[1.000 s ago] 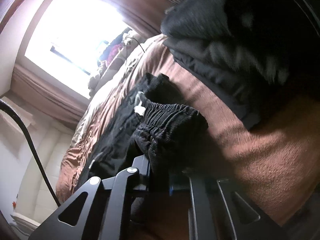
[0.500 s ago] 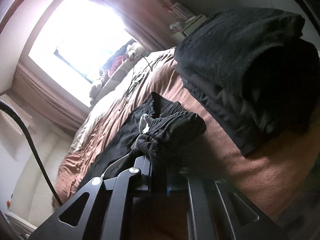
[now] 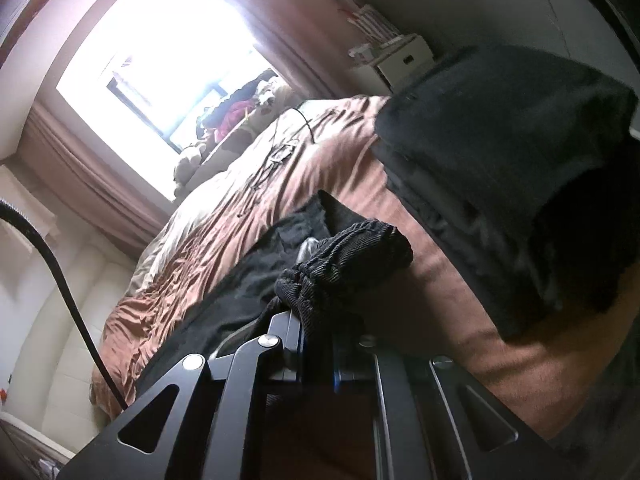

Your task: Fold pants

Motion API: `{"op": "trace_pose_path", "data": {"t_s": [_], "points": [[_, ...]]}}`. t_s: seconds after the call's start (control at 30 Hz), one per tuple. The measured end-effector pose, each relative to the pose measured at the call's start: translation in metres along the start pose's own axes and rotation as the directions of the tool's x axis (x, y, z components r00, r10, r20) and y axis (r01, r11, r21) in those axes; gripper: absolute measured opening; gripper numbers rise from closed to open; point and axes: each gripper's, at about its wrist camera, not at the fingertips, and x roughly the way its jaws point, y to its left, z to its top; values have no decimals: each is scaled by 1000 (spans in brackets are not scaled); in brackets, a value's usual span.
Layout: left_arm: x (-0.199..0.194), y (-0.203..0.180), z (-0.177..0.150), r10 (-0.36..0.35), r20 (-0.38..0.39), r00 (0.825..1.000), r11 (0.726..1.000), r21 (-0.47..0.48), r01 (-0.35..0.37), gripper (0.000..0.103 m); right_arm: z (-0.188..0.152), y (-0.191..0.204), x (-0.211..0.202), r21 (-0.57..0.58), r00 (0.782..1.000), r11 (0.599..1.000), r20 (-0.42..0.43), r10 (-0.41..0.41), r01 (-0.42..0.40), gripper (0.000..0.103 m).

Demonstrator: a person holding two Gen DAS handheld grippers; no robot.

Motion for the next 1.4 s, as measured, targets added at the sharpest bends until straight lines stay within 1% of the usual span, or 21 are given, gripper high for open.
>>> {"op": "trace_pose_path", "data": {"t_s": [0.17,0.23,0.3,0.4,0.47,0.57,0.73,0.93,1.17,1.4], "points": [[-26,-18,16,-37,73,997,999,9,36,3,6,6,-5,-1,999,1000,43,19,-19,6],[-38,-24,21,-46,100,994,999,24,44,3,7,7,-3,-13,999,1000,39,19,-19,6],[-45,-31,26,-53,115,992,998,38,49,3,5,7,2,-26,1000,1000,27,8,-7,6],[-54,-32,33,-55,137,989,998,43,49,2,7,9,5,-24,1000,1000,18,18,-18,6],[-52,-32,36,-54,128,990,998,38,50,2,8,9,6,-20,999,999,20,30,-30,6],[-40,-33,35,-30,117,993,998,54,24,2,12,8,9,-25,999,999,21,29,-29,6],[-24,-30,38,-23,102,995,999,33,20,2,16,12,15,-25,999,999,15,28,-28,6],[-1,-46,57,-25,100,995,998,54,20,2,32,29,26,-53,1000,998,15,22,-21,6],[46,-69,80,-16,87,996,997,75,10,2,50,52,56,-58,1000,998,11,-10,10,6],[110,-87,95,19,46,999,995,97,-23,2,66,74,103,-70,998,996,-15,-57,56,6]]}}
